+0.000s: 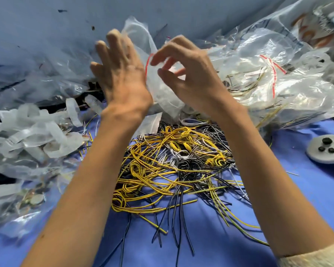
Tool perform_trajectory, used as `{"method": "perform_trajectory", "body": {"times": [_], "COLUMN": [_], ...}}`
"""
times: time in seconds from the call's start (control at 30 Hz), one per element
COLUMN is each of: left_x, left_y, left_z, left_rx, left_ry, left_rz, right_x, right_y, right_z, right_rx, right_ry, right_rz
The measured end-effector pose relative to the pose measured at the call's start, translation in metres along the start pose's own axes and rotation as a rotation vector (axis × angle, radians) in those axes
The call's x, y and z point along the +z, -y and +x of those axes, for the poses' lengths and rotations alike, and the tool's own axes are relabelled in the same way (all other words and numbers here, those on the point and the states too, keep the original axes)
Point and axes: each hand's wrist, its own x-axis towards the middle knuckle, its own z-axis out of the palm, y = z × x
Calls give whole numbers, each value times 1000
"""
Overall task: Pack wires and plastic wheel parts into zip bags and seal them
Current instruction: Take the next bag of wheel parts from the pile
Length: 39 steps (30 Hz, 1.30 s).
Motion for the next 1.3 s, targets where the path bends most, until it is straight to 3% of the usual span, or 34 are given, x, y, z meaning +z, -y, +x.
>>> {"method": "perform_trajectory", "body": {"times": [0.1, 0.2, 0.37, 0.57, 0.67, 0.8, 0.87, 1.03, 1.1, 1.2, 1.23, 1.3], "left_x": [6, 8, 10, 16, 15, 12, 3, -19, -16, -6, -2, 4], "left_y": [-5, -7, -9, -7, -2, -2, -8, -20, -20, -14, -11, -4], "left_z": [-5, -5, -5, -6, -6, -10, -12, -13, -14, -14, -12, -10], "left_rx": [64, 98, 217, 279, 297, 193, 119, 92, 89, 95, 97, 104], "left_ry": [-10, 100, 198, 137, 278, 394, 312, 38, 83, 267, 332, 414], "left_rz": [40, 17, -193, -241, -201, -32, 59, 28, 45, 100, 104, 71], "right_x": [3, 3, 6, 1, -2, 5, 8, 6, 4, 1, 1, 0], "right_y": [-3, -8, -15, -25, -31, -32, -30, -22, -21, -26, -27, -29], "right_z": [0, 0, -5, -8, -11, -12, -10, -4, -4, -11, -13, -14], "right_rx": [36, 115, 209, 463, 550, 524, 453, 202, 256, 356, 377, 411], "right_ry": [13, 25, 269, 183, 282, 422, 459, 306, 378, 642, 675, 588], "right_rz": [-47, -110, -236, -300, -354, -365, -344, -63, -141, -375, -396, -349]}}
